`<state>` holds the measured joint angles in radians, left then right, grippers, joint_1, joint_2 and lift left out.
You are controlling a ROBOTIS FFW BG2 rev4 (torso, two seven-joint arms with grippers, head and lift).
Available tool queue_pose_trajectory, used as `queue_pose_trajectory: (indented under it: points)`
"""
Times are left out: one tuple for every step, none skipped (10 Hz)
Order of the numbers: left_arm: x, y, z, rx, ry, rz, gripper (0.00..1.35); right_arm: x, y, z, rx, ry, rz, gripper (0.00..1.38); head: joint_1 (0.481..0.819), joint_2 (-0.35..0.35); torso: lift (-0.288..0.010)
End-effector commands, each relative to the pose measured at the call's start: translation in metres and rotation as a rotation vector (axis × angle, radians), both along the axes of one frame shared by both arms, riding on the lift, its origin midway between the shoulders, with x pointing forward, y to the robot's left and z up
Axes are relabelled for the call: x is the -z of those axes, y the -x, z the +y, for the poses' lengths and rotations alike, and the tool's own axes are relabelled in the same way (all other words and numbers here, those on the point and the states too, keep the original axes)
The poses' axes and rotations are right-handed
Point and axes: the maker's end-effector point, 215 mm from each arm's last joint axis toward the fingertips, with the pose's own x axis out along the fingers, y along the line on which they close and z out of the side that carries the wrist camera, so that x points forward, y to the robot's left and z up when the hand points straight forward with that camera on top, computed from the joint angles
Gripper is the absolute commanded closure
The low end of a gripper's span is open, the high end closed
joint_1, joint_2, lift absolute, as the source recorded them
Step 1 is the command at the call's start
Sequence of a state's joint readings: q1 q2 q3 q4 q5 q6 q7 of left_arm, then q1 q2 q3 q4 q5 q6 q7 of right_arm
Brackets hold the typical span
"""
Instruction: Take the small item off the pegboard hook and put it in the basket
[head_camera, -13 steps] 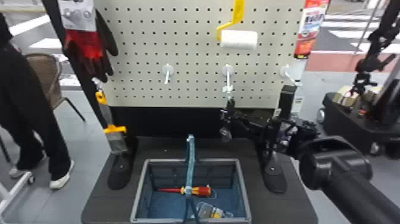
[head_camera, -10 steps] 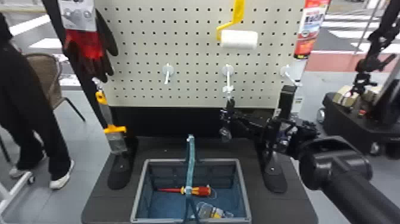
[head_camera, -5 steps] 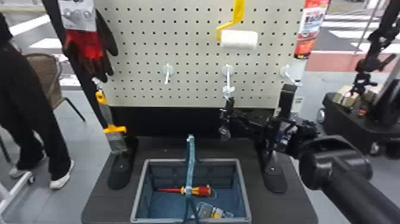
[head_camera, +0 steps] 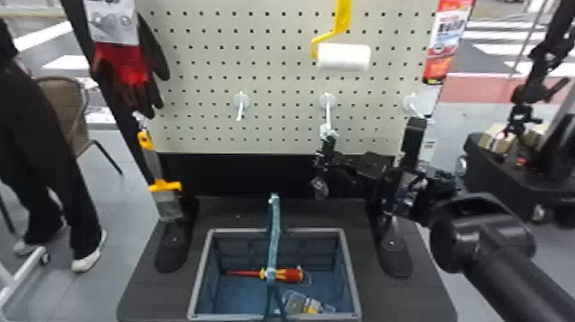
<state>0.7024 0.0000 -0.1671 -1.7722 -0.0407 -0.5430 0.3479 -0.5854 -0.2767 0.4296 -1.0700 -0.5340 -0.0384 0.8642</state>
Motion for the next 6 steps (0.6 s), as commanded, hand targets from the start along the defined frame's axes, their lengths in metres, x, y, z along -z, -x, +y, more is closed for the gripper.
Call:
queue_pose_trajectory:
  points:
    - [0.000,0.000,0.000,0.000,0.002,0.000,0.17,0.001,0.004,0.000,-0.003,-0.003,0.003,1.20,0.549,0.000,-0.100]
    - [0.000,0.001,0.000,-0.001,0.004,0.000,0.17,0.005,0.008,-0.003,-0.001,-0.003,0.011,1.20,0.549,0.000,-0.100]
    - [0.000,0.001,0.002,-0.004,0.003,0.000,0.17,0.006,0.011,-0.003,0.000,-0.009,0.012,1.20,0.549,0.000,-0.100]
    - [0.000,0.001,0.002,-0.004,0.003,0.000,0.17,0.005,0.015,-0.008,0.005,-0.014,0.012,1.20,0.549,0.000,-0.100]
    - [0.000,0.002,0.002,-0.004,0.003,0.002,0.17,0.003,0.020,-0.010,0.010,-0.018,0.008,1.20,0.549,0.000,-0.100]
    - [0.000,0.002,0.002,-0.004,0.003,0.002,0.17,0.000,0.023,-0.013,0.015,-0.023,0.002,1.20,0.549,0.000,-0.100]
